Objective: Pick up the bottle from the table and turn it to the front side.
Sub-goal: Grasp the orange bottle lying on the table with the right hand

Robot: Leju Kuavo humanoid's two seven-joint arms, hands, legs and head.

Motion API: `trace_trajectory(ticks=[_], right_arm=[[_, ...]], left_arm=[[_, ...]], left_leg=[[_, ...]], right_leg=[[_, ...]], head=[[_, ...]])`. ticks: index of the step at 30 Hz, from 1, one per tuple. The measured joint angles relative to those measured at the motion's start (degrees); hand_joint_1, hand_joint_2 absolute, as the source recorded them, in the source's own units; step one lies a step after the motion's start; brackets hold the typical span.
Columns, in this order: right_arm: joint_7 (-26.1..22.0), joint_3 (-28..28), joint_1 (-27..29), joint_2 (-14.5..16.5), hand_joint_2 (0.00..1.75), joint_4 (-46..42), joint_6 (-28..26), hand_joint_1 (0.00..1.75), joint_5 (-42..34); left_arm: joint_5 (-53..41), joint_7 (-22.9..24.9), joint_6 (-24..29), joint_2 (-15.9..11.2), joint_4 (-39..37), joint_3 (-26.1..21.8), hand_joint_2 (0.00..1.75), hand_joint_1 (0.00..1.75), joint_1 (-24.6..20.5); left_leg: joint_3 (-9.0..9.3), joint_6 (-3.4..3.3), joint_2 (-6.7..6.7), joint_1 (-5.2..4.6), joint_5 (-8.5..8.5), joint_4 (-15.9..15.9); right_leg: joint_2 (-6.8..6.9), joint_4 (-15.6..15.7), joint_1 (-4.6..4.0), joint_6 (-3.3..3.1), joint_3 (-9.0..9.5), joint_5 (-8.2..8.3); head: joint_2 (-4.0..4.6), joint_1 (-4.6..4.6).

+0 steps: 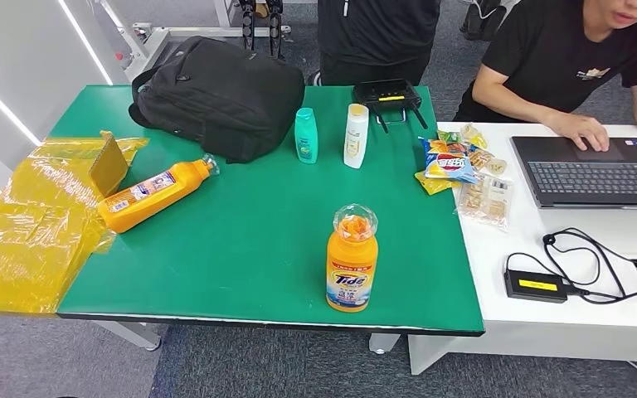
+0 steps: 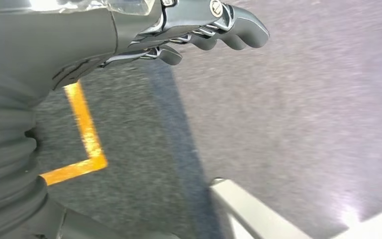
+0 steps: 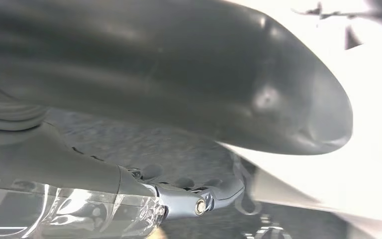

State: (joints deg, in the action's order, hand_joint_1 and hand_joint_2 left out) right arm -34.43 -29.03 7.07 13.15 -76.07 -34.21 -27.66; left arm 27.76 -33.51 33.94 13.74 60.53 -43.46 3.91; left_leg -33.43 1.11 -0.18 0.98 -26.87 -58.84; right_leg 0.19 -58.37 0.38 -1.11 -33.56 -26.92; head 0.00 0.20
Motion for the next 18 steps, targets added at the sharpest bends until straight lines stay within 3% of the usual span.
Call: trace_trajectory(ticks=[3, 12, 15, 16, 18], right_arm=[[-0.52, 0.0, 0.37, 0.57, 0.0, -4.95, -0.59, 0.0, 0.84], [-2.13, 0.04, 0.79, 2.27, 0.0, -18.36, -2.04, 0.0, 4.15], [-2.52, 0.49, 0.95, 2.77, 0.0, -22.12, -2.51, 0.0, 5.55], [-2.65, 0.8, 1.01, 2.89, 0.44, -23.15, -2.66, 0.0, 6.14], [-2.9, 1.59, 1.09, 3.02, 1.31, -24.86, -2.92, 0.0, 7.55]], left_arm=[[-1.38, -0.69, 0.62, 0.56, 4.61, 0.0, 0.0, 0.0, 0.73], [-6.39, -2.53, 2.32, 1.96, 19.09, -0.05, 0.0, 0.0, 2.37], [-8.37, -3.12, 2.8, 2.46, 24.03, -0.06, 1.31, 0.0, 2.85], [-9.15, -3.33, 2.96, 2.64, 25.66, -0.04, 1.75, 0.0, 2.99], [-10.74, -3.67, 3.27, 2.98, 28.65, 0.32, 0.87, 0.0, 3.39]], left_leg=[[0.0, 0.0, 0.0, 0.0, 0.0, 0.0], [0.0, 0.0, 0.01, 0.0, 0.0, 0.0], [-0.01, 0.0, 0.01, 0.0, 0.0, 0.0], [-0.01, 0.0, 0.01, 0.0, 0.0, 0.0], [0.0, 0.0, 0.0, 0.0, 0.0, 0.0]], right_leg=[[0.0, 0.0, 0.0, 0.0, 0.0, 0.0], [0.01, -0.01, 0.0, 0.0, 0.01, 0.0], [0.01, -0.01, 0.0, 0.0, 0.01, 0.0], [0.0, -0.02, 0.0, 0.0, 0.01, 0.0], [0.0, -0.01, 0.0, 0.0, 0.01, 0.0]], head=[[0.0, -0.01], [0.0, 0.01], [0.0, 0.0], [0.0, -0.01], [0.0, 0.0]])
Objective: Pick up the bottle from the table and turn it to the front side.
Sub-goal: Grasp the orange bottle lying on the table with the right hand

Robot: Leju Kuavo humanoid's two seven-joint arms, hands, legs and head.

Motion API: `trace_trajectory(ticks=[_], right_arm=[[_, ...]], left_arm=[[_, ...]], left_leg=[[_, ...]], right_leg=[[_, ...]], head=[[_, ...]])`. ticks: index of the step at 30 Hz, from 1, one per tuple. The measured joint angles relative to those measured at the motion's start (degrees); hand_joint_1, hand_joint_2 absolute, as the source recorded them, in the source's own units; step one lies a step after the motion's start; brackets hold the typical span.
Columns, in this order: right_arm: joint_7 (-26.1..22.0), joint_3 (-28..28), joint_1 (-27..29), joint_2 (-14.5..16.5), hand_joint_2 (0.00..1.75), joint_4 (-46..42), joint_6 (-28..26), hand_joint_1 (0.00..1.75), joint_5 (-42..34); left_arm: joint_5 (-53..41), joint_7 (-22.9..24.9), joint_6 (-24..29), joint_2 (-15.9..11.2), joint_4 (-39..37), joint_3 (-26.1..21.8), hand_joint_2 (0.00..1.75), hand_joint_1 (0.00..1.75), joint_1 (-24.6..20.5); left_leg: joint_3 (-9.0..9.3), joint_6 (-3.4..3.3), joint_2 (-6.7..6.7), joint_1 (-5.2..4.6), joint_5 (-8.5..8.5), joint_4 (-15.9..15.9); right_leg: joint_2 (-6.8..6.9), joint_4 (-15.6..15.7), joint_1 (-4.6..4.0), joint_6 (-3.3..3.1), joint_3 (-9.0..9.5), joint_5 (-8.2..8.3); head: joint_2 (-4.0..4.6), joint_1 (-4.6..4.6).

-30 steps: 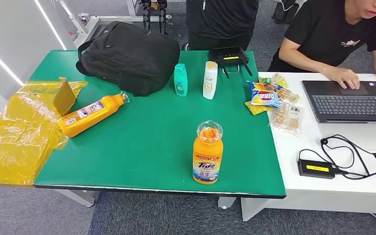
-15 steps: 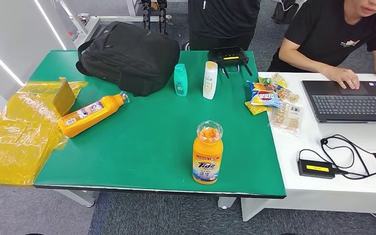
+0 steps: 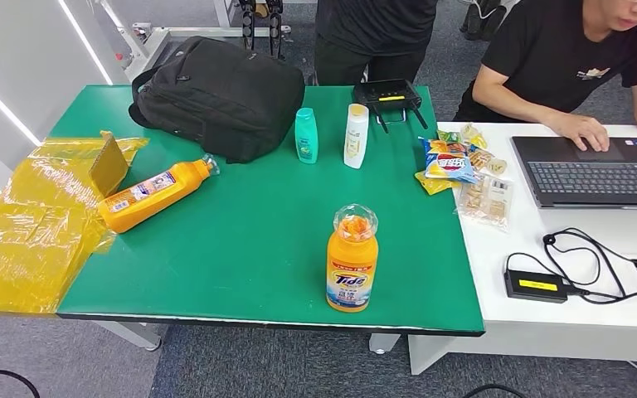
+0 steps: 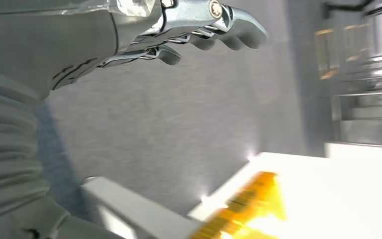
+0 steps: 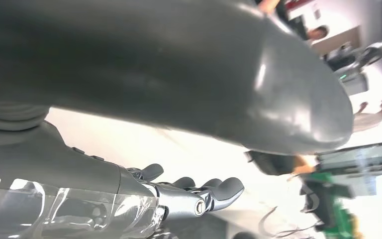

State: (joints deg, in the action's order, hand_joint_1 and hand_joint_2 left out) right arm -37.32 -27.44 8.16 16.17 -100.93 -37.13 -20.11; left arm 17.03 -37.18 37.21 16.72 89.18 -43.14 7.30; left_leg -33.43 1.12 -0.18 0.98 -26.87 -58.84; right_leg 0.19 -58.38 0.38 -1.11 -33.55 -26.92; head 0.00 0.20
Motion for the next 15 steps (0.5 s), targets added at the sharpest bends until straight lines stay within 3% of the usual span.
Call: trace_trajectory(ticks=[1, 2, 15], right_arm=[[-0.04, 0.44, 0.02, 0.03, 1.75, -0.71, -0.12, 0.0, 0.78], [-0.05, 0.92, 0.02, 0.03, 1.75, -1.36, -0.27, 0.0, 1.62], [5.04, 9.9, -3.78, -1.97, 1.75, -1.96, 0.15, 0.0, 12.18]], left_arm=[[-0.85, -0.17, 0.16, 0.19, 1.48, 0.47, 0.44, 0.0, 0.31], [-1.7, -0.33, 0.29, 0.35, 2.84, 1.17, 0.0, 0.0, 0.64], [-11.26, -1.09, -0.14, 0.35, 10.52, 18.67, 0.0, 0.0, 2.23]], left_leg=[[0.0, 0.0, 0.0, 0.0, 0.0, 0.0], [0.01, 0.0, 0.0, 0.0, 0.0, 0.0], [0.03, 0.0, 0.01, 0.0, 0.03, -0.02]], right_leg=[[0.0, 0.0, 0.0, 0.0, 0.0, 0.0], [0.0, 0.0, 0.0, 0.0, 0.0, 0.0], [0.01, 0.0, 0.0, -0.01, 0.04, 0.03]], head=[[0.0, 0.0], [0.0, -0.01], [0.0, 0.0]])
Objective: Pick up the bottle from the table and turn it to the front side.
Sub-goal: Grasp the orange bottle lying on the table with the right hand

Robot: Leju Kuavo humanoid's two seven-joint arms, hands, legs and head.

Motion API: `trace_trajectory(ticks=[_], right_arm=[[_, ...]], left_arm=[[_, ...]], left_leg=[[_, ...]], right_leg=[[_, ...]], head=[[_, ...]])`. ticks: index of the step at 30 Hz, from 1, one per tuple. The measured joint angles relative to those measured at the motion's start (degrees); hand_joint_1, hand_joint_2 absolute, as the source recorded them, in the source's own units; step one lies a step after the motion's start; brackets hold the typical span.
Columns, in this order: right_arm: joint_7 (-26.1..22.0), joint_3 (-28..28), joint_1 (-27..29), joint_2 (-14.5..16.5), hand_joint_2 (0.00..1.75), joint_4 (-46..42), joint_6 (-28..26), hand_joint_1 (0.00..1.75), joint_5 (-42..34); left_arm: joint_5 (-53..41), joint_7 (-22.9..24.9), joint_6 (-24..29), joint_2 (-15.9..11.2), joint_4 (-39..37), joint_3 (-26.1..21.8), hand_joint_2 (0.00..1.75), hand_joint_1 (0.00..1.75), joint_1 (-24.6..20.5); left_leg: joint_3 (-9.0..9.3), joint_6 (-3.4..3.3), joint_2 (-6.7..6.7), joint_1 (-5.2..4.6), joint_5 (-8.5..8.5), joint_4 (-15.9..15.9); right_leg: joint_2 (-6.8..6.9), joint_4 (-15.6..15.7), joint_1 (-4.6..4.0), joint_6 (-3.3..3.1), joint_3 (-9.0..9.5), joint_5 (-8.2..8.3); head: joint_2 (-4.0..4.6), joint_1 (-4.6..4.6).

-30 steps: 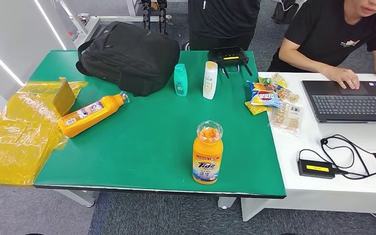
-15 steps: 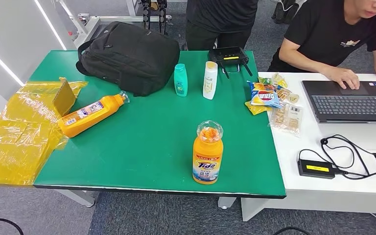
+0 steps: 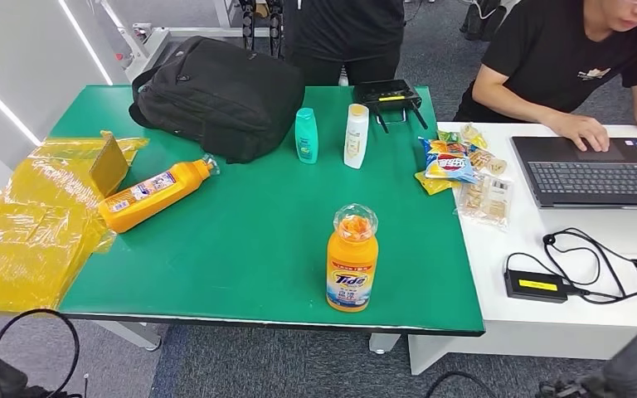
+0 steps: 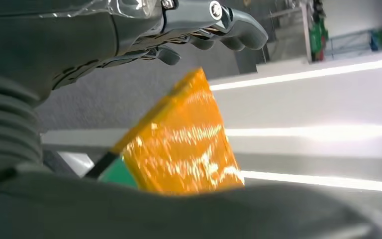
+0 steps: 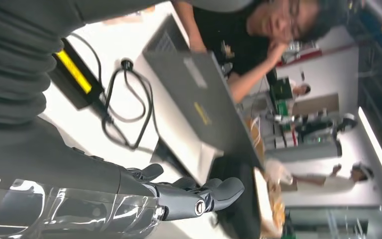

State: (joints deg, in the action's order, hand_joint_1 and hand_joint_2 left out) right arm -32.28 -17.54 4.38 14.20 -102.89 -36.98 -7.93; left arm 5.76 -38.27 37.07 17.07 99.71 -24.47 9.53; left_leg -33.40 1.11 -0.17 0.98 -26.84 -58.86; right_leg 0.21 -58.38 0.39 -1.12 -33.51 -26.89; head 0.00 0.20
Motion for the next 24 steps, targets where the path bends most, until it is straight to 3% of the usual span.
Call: trace_trajectory(ticks=[4, 8, 20, 24], right_arm=[[2.18, 3.15, -1.92, -1.5, 1.75, 0.85, 0.63, 0.0, 3.32], [4.38, 6.27, -3.74, -3.25, 1.75, 2.1, 1.34, 0.0, 6.68], [10.21, 16.34, -10.67, -7.53, 1.75, 10.21, 5.09, 0.0, 15.93], [11.89, 19.5, -13.93, -8.63, 0.0, 14.38, 7.89, 0.0, 18.41]], left_arm=[[-2.95, 0.0, -0.31, -0.34, 0.74, 5.69, 0.0, 0.0, 0.17], [-5.92, 0.09, -0.5, -0.93, 1.32, 11.33, 1.75, 0.0, 0.25], [-16.35, 2.69, -1.99, -3.69, 1.05, 25.22, 1.75, 0.0, -0.79], [-18.78, 3.92, -2.61, -4.54, -0.08, 28.56, 1.75, 0.0, -2.36]], left_leg=[[-0.01, 0.0, 0.0, 0.0, 0.0, -0.01], [-0.02, 0.0, 0.01, 0.0, 0.0, -0.01], [-0.01, -0.02, 0.0, 0.0, 0.02, -0.01], [-0.02, -0.01, 0.0, 0.0, 0.03, -0.02]], right_leg=[[0.0, 0.0, 0.0, 0.0, 0.0, 0.0], [0.01, 0.0, 0.0, 0.0, 0.0, 0.0], [0.0, -0.01, 0.0, -0.01, -0.02, 0.01], [0.0, -0.01, 0.0, -0.02, -0.02, 0.03]], head=[[0.0, 0.0], [0.0, 0.0], [0.0, 0.0], [0.0, 0.0]])
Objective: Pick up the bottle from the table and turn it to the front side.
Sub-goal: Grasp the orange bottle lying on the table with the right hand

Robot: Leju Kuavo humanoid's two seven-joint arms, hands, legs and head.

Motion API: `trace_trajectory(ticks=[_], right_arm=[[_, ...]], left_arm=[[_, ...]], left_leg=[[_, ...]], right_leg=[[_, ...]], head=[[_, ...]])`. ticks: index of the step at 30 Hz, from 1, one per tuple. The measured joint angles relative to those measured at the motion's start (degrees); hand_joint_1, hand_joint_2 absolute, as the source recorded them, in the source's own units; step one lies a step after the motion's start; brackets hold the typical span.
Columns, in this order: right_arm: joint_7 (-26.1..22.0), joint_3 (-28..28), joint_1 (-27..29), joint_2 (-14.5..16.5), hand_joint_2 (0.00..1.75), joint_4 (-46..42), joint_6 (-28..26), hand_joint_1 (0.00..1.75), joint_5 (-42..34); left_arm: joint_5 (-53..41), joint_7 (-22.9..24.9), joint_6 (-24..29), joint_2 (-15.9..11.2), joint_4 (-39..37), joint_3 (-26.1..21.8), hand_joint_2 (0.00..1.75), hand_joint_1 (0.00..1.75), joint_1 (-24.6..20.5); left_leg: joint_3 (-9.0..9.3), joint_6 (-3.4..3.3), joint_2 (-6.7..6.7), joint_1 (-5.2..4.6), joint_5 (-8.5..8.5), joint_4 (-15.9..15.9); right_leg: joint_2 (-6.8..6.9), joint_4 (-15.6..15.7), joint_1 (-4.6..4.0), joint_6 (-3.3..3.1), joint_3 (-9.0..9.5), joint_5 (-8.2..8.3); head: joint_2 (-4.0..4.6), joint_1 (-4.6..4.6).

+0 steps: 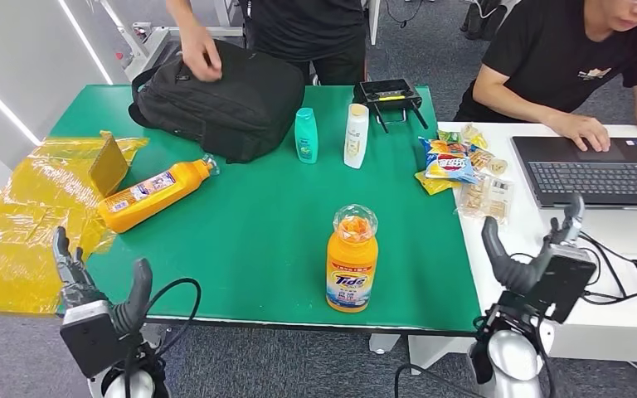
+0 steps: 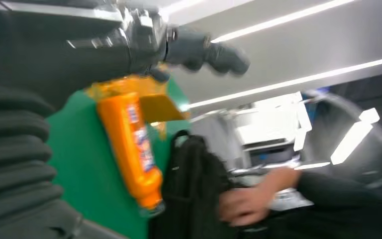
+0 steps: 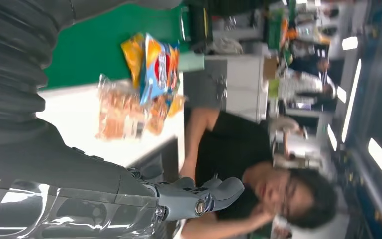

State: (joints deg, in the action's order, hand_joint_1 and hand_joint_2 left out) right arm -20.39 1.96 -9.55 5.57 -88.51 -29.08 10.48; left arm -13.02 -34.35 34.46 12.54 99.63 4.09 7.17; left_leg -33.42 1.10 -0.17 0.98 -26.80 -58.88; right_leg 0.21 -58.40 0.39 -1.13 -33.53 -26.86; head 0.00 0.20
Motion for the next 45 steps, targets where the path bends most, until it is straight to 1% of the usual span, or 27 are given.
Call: trace_trajectory(ticks=[4, 8, 14, 16, 19, 21, 24, 28, 31, 35, 37, 42, 45], right_arm=[[0.8, 2.73, -4.18, -0.57, 0.0, 4.71, 2.54, 0.0, 1.98], [0.61, 5.08, -8.35, -0.8, 0.0, 8.52, 3.24, 0.0, 4.13], [-0.12, 6.88, -13.43, -1.03, 0.0, 11.74, 2.53, 0.0, 5.18], [0.42, 7.34, -17.0, -1.21, 0.0, 13.27, 1.66, 0.0, 5.68], [2.57, 8.22, -23.04, -1.51, 0.0, 14.23, -0.2, 0.0, 7.42], [3.35, 8.87, -25.71, -1.63, 0.0, 14.34, -0.9, 0.0, 7.69], [3.67, 9.71, -27.77, -1.68, 0.0, 14.42, -0.91, 0.0, 6.85], [3.73, 10.66, -29.01, -1.69, 0.0, 14.8, -0.13, 0.0, 5.6], [4.17, 11.38, -29.56, -1.71, 0.0, 15.29, 4.13, 0.0, 1.03], [6.07, 13.44, -30.05, -1.67, 0.0, 15.95, 14.54, 0.0, -7.03], [6.96, 14.96, -30.19, -1.38, 0.0, 16.22, 17.86, 0.0, -9.3], [8.32, 18.91, -30.23, -0.03, 0.0, 16.89, 20.88, 0.0, -12.59], [9.12, 21.49, -30.1, 1.09, 0.0, 17.25, 22.26, 0.0, -13.05]], left_arm=[[-1.26, 0.97, -0.39, -0.72, -1.79, 2.76, 1.75, 0.0, -1.53], [-1.55, 1.78, -0.69, -1.3, -4.19, 4.79, 1.75, 0.0, -2.84], [-0.69, 1.78, -0.8, -1.74, -7.41, 6.37, 1.75, 0.0, -3.63], [-0.38, 1.15, -1.05, -1.7, -8.36, 6.77, 1.75, 0.0, -4.21], [-0.16, 0.79, -1.44, -1.65, -9.1, 7.48, 1.75, 0.0, -5.65], [-0.12, 0.92, -1.47, -1.64, -9.35, 7.72, 1.75, 0.0, -6.42], [0.14, 1.05, -1.47, -1.64, -9.68, 7.78, 1.75, 0.0, -6.98], [0.51, 1.07, -1.48, -1.65, -10.04, 7.8, 1.75, 0.0, -7.33], [1.04, 1.02, -1.68, -1.68, -10.37, 7.8, 1.75, 0.0, -7.45], [1.84, 0.85, -2.12, -1.69, -11.02, 7.8, 1.75, 0.0, -7.8], [2.09, 0.85, -2.27, -1.69, -11.38, 7.81, 1.75, 0.0, -8.04], [2.22, 0.86, -2.53, -1.63, -12.36, 7.82, 1.75, 0.0, -8.71], [2.22, 1.21, -2.93, -1.43, -13.24, 7.82, 1.75, 0.0, -9.44]], left_leg=[[0.0, 0.0, 0.0, 0.0, 0.03, -0.02], [0.01, -0.01, 0.0, 0.0, 0.04, -0.03], [-0.05, -0.01, -0.02, -0.02, 0.05, -0.03], [-0.08, -0.04, -0.06, -0.07, 0.09, -0.04], [-0.08, -0.08, -0.07, -0.09, 0.16, -0.05], [-0.07, -0.07, -0.05, -0.09, 0.17, -0.06], [-0.07, -0.07, -0.05, -0.09, 0.18, -0.06], [-0.08, -0.07, -0.05, -0.09, 0.17, -0.05], [-0.09, -0.07, -0.06, -0.09, 0.17, -0.05], [-0.1, -0.07, -0.05, -0.09, 0.18, -0.05], [-0.1, -0.07, -0.03, -0.08, 0.18, -0.05], [-0.1, -0.06, -0.03, -0.08, 0.18, -0.05], [-0.1, -0.06, -0.04, -0.08, 0.18, -0.04]], right_leg=[[0.0, -0.01, 0.0, 0.02, 0.0, 0.03], [-0.01, -0.01, 0.0, 0.03, -0.01, 0.04], [-0.03, -0.03, 0.01, 0.01, -0.06, 0.06], [-0.07, -0.04, 0.03, -0.01, -0.13, 0.12], [-0.08, -0.04, 0.07, -0.01, -0.15, 0.17], [-0.06, -0.04, 0.07, -0.01, -0.13, 0.17], [-0.07, -0.04, 0.07, -0.01, -0.13, 0.18], [-0.07, -0.04, 0.07, -0.02, -0.14, 0.18], [-0.07, -0.04, 0.07, -0.02, -0.14, 0.18], [-0.06, -0.05, 0.07, -0.02, -0.14, 0.18], [-0.05, -0.05, 0.07, -0.02, -0.14, 0.18], [-0.05, -0.06, 0.07, -0.02, -0.14, 0.18], [-0.07, -0.06, 0.07, -0.02, -0.15, 0.18]], head=[[0.0, 0.01], [0.0, 0.0], [0.0, 0.0], [0.0, 0.01], [0.0, 0.0], [0.0, 0.01], [0.0, 0.01], [0.0, 0.0], [0.0, 0.0], [0.0, 0.0], [0.0, 0.01], [0.0, 0.0], [0.0, 0.01]])
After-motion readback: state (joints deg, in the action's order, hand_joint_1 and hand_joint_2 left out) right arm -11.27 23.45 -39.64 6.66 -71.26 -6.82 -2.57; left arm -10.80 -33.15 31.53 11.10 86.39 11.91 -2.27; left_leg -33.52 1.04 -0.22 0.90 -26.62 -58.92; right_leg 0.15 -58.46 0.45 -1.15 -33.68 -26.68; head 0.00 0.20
